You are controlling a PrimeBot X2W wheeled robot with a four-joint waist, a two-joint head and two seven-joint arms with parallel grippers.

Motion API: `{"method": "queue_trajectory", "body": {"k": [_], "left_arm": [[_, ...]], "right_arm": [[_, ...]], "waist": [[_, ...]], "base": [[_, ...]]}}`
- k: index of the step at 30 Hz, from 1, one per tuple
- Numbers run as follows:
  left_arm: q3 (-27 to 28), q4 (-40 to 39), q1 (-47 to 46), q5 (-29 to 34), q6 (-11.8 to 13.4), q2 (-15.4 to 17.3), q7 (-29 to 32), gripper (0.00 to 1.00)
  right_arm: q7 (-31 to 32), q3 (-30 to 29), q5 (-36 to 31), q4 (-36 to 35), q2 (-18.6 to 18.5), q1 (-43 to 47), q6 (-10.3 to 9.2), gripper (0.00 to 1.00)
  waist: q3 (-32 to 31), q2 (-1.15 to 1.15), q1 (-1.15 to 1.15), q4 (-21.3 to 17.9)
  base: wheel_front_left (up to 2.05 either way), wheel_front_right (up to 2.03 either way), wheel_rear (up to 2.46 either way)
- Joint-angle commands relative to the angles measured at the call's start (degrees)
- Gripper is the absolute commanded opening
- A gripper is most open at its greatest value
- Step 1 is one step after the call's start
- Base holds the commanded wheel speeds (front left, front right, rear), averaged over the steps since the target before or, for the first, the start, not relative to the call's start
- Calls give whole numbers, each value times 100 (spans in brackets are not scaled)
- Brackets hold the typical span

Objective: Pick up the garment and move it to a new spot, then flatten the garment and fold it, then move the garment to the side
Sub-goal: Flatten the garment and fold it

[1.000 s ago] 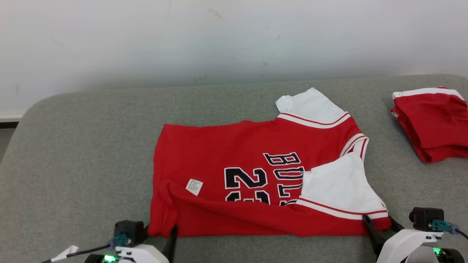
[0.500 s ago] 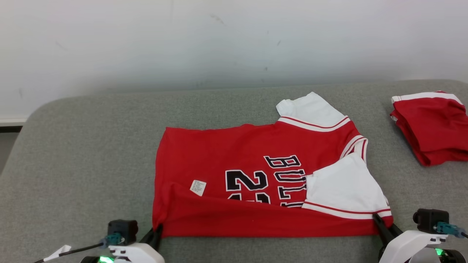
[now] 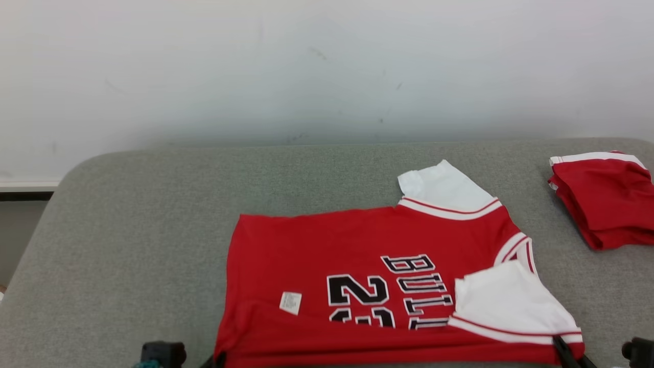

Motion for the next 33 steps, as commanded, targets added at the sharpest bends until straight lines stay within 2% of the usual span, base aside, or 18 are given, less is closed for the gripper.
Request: {"method": "queue_trajectory", "body": {"k": [1,9,10,11,12,13,14,18,24,30,33], "left_arm": [[57,-92,168,-100,103,141,79,0],[53,-895,785,-201,453,407,459,0],[41,-934,826,-215,466,413,492,7],[24,-962,857,-242,481,404,530,19],[9,-980,877,-266,487,386,562,48],[-14,-987,879,-272,490,369,582,100],[-31,-993,874,-280,476,349,597,100],[-37,-1019,818,-303,461,314,599,100],[121,-1168,701,-185,562,463,412,100],[267,-1396,295,64,670,553,252,100],[266,-1434,-69,126,619,515,251,100]], "right_arm": [[80,-145,23,-104,-131,199,-26,0],[947,-759,-227,-970,72,1105,-26,0],[1039,-810,-290,-1061,128,1177,-26,0],[1117,-863,-337,-1129,185,1229,-26,5],[1192,-912,-385,-1193,245,1272,-26,27],[1251,-953,-447,-1256,298,1290,-26,81],[1301,-983,-510,-1319,347,1302,-26,100],[1474,-1103,-683,-1541,515,1344,-20,100],[1519,-1296,-808,-1924,621,1275,-20,100],[1436,-1185,-1025,-2349,597,794,-20,100],[1388,-996,-1030,-2369,567,307,-20,100]], "waist": [[-14,0,0,10],[30,0,0,-2],[35,0,0,-8],[39,0,0,-14],[43,0,0,-20],[46,0,0,-26],[48,0,0,-32],[42,0,0,-54],[64,0,0,-65],[132,0,0,-78],[293,0,0,-92]], "base": [[0,0,0],[0,0,0],[0,0,0],[0,0,0],[0,0,0],[0,0,0],[0,0,0],[0,0,0],[0,0,0],[0,0,0],[0,0,0]]}}
